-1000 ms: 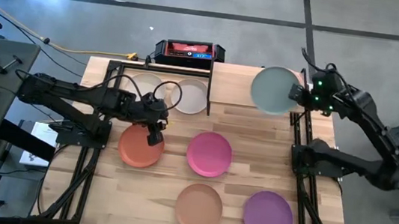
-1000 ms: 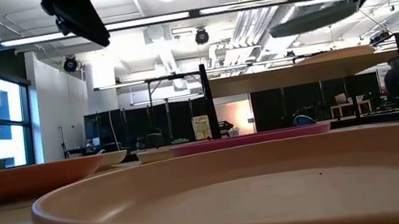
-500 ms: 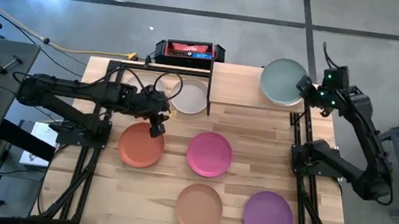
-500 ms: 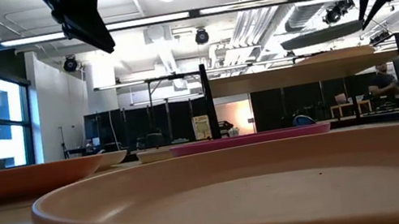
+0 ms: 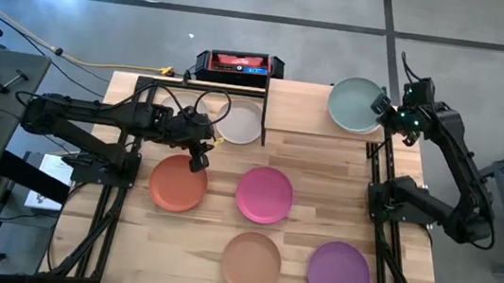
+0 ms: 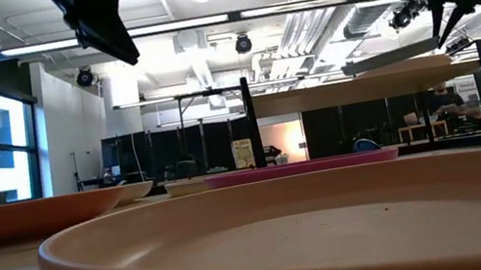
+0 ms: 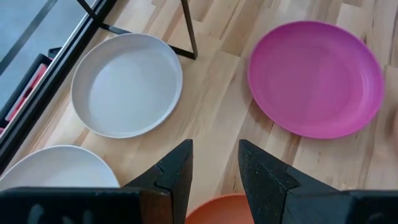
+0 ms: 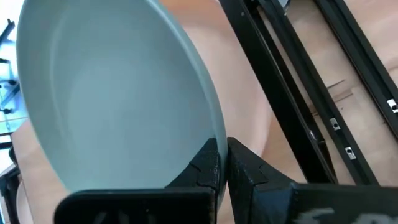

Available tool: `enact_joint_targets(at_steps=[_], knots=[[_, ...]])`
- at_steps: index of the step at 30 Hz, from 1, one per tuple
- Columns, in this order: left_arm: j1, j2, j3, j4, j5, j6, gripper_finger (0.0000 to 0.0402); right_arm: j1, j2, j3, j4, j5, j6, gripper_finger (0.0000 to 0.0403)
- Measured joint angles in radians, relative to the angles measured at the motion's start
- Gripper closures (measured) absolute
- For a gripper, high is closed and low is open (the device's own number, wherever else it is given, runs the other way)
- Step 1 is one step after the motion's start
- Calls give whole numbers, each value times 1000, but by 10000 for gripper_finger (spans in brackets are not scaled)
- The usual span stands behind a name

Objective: Place and stack plates onto a shelf
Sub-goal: Stack the blue plate on top of the white plate on the shelf

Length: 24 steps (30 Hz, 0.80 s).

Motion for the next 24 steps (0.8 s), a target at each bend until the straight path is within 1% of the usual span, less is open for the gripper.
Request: enact_joint_targets(at_steps=[5, 9, 14, 20, 24], knots=[[0, 0, 0, 0, 1, -8, 284, 0, 0, 0, 0, 8, -27, 403], [0, 0, 0, 0, 1, -9, 284, 0, 0, 0, 0, 44, -33, 402], [0, 0, 0, 0, 1, -9, 284, 0, 1, 0, -27, 27, -82, 402], [0, 0, 0, 0, 1, -11, 284, 0, 2, 0, -35, 39, -90, 402], [0, 0, 0, 0, 1, -10, 284, 0, 2, 0, -32, 68, -90, 402]])
